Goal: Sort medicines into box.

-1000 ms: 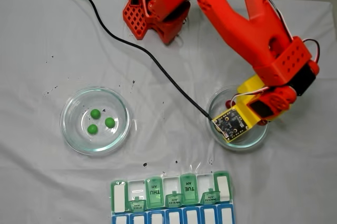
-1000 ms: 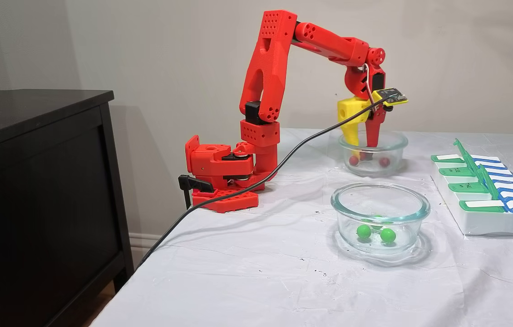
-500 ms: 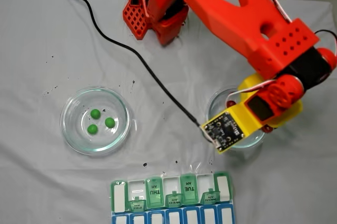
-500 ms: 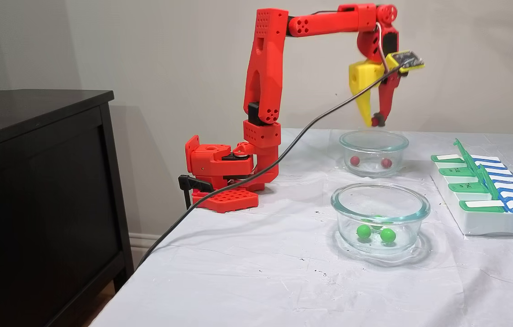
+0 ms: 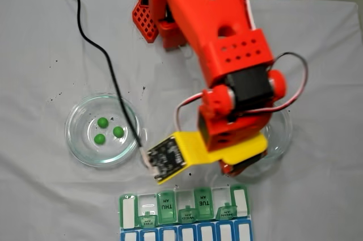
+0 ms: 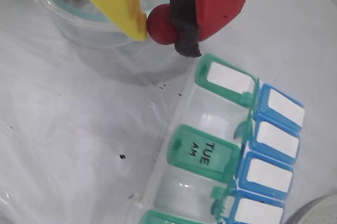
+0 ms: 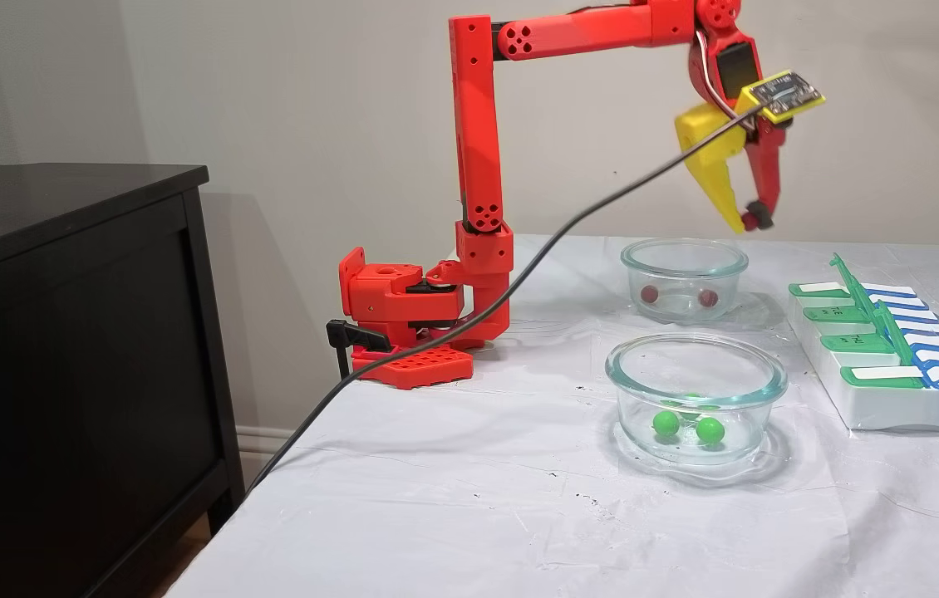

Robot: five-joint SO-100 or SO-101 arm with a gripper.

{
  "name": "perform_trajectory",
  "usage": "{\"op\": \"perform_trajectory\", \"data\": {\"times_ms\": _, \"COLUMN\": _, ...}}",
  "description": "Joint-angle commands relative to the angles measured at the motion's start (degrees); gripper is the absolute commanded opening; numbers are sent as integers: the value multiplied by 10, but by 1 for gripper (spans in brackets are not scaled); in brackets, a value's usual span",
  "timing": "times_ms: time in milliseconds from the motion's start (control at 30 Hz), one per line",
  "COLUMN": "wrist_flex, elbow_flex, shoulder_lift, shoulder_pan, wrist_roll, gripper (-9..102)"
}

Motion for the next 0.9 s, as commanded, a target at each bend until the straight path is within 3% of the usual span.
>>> {"op": "perform_trajectory", "data": {"times_ms": 0, "wrist_flex": -57, "elbow_flex": -20, "shoulder_lift": 6, "shoulder_pan": 11, "wrist_roll": -4, "gripper": 0}}
{"op": "perform_trajectory", "data": {"times_ms": 867, "wrist_flex": -163, "elbow_flex": -39, "shoulder_lift": -134, "shoulder_pan": -4, "wrist_roll": -17, "gripper": 0}}
